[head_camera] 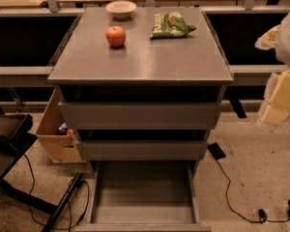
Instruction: Close bottom drawer
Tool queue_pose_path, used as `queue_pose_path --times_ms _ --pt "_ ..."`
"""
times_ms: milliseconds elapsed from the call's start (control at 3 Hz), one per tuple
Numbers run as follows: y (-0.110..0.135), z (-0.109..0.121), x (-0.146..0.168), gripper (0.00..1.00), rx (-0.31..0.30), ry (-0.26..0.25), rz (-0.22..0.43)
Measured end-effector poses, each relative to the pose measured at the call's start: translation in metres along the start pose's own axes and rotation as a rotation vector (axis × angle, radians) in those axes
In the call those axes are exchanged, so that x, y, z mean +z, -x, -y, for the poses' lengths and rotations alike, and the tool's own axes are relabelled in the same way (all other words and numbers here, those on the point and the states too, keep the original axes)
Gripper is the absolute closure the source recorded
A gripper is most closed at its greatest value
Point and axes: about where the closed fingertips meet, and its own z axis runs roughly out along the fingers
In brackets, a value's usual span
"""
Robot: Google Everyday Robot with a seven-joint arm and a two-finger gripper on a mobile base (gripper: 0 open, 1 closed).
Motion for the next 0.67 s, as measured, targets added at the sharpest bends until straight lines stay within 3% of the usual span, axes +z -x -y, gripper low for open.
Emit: queue_pose_path --times_ms 667 --pt "-0.007 -0.009 0.012 0.00 0.016 -0.013 -0.004"
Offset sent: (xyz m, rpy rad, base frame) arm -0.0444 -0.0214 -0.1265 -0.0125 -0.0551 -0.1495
